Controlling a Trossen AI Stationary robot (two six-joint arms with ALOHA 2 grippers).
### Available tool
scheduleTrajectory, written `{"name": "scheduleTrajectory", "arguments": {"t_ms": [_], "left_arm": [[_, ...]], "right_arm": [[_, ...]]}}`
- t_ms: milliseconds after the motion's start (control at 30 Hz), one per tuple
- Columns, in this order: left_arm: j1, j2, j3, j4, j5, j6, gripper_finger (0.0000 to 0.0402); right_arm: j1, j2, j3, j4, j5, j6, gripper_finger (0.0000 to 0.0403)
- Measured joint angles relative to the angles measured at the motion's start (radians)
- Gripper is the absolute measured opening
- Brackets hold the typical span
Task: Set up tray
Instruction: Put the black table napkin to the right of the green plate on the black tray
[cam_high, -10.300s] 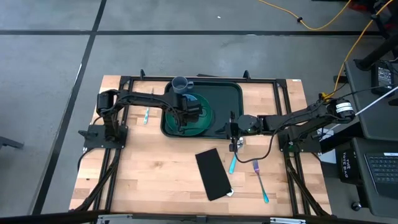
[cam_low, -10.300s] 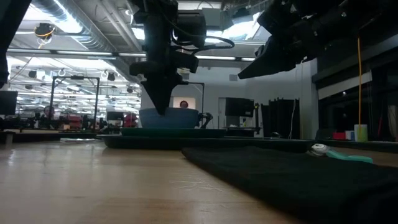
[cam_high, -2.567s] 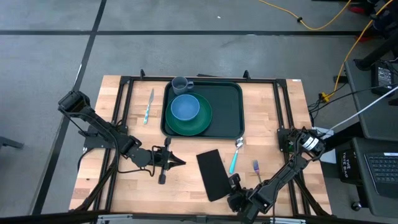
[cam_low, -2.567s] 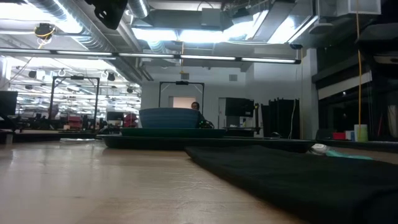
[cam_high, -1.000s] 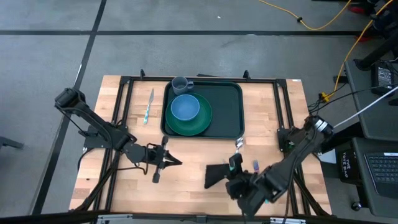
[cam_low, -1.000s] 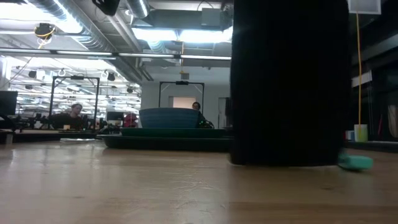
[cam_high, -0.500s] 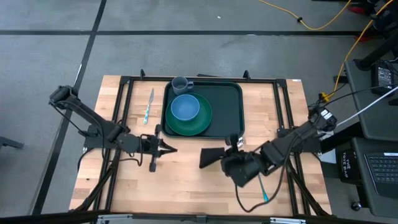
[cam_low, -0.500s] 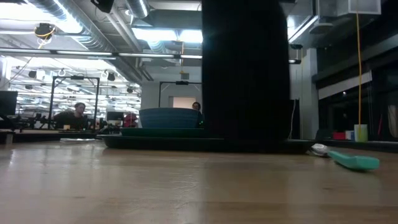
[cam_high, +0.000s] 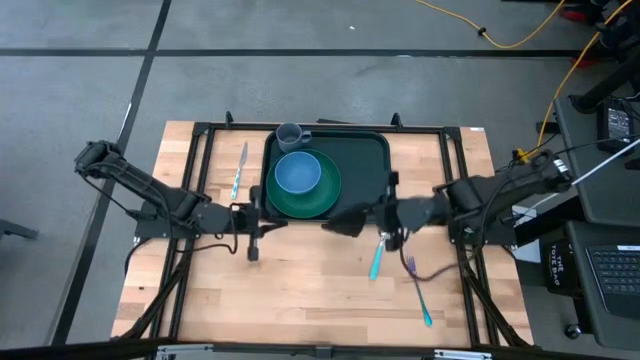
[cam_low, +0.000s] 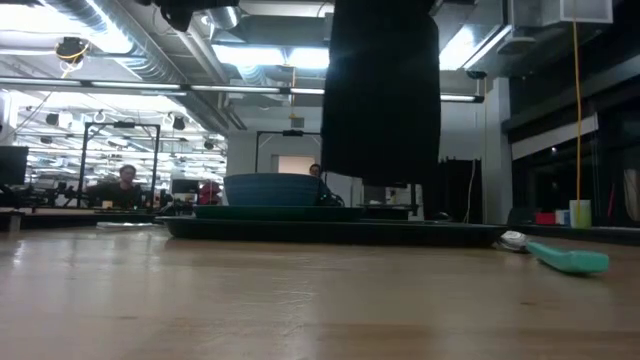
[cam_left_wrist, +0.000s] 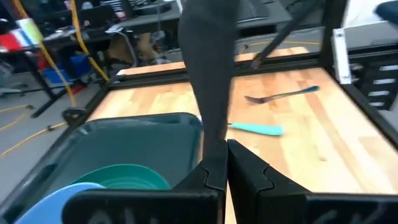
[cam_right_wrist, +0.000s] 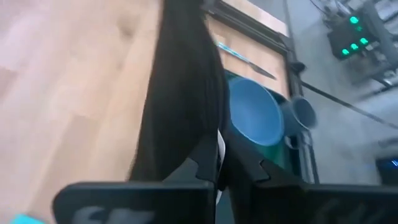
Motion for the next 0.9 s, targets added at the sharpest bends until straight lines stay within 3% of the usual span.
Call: {"name": "scheduleTrajectory", "arguments": {"t_ms": [233, 433, 600, 767, 900], "left_arm": [[0.078, -0.009, 0.000, -0.073, 0.007, 0.128, 0.0001], [0.229, -0.037, 0.000, -0.077, 0.259, 0.122, 0.0001], [0.334, -0.043, 0.000, -0.099, 0.280, 0.153, 0.0002], [0.409, -0.043, 0.000, -0.110, 0.415, 0.279, 0.0001], [0.484, -0.043, 0.000, -0.110, 0.507, 0.303, 0.0003]], "right_arm": [[-0.090, -0.015, -0.001, -0.029, -0.002, -0.149, 0.0017], [-0.219, -0.015, -0.001, -0.041, -0.040, -0.287, 0.0017], [-0.311, -0.017, -0.001, -0.043, -0.082, -0.362, 0.0017], [-0.390, -0.039, -0.001, -0.061, -0.093, -0.449, 0.0017], [-0.468, -0.042, -0.001, -0.057, -0.180, -0.515, 0.0017]]}}
